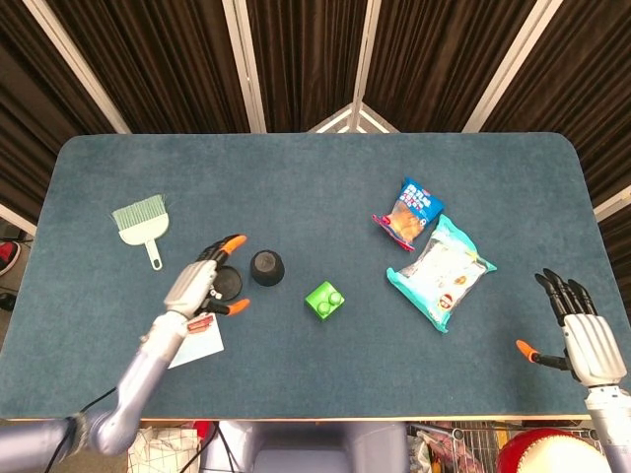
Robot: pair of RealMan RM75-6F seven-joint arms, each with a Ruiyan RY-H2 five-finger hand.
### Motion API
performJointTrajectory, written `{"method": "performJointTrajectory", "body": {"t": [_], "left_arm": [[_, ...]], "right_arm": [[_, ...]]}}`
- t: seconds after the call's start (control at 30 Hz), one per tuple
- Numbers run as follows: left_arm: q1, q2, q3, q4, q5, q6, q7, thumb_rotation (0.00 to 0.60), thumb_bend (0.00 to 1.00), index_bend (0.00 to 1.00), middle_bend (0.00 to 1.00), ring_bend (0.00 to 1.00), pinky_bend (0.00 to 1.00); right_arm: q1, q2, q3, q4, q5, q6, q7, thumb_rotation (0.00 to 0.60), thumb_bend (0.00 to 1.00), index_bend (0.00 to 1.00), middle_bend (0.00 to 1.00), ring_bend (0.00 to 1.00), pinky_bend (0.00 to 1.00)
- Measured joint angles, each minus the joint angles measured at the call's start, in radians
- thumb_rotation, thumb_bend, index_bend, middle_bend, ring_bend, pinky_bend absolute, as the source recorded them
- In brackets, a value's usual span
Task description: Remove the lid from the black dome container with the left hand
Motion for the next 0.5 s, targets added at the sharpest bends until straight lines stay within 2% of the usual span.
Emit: {"method": "performJointTrajectory", "body": {"t": [0.17,0.3,0.4,0.5], "left_arm": [[0.126,0.088,0.059,-0.091,0.076,0.254,0.109,0.600,0.34,0.12,0.03,0.00,0.00],[0.270,0.180,0.120,-0.126,0.142,0.454,0.169,0.600,0.34,0.13,0.04,0.00,0.00],[0.363,0.244,0.154,-0.138,0.167,0.551,0.176,0.600,0.34,0.13,0.05,0.00,0.00],[0.438,0.295,0.181,-0.138,0.162,0.599,0.147,0.600,0.34,0.13,0.06,0.00,0.00]], "right_arm": [[-0.005,-0.009,0.006,0.005,-0.008,0.029,-0.012,0.600,0.21,0.00,0.01,0.11,0.01],[-0.012,-0.010,0.011,0.006,-0.005,0.044,-0.040,0.600,0.21,0.00,0.01,0.11,0.01],[-0.018,-0.011,0.016,0.006,-0.002,0.058,-0.060,0.600,0.21,0.00,0.01,0.11,0.01],[-0.023,-0.016,0.020,0.007,-0.002,0.074,-0.085,0.600,0.21,0.00,0.01,0.11,0.01]]}}
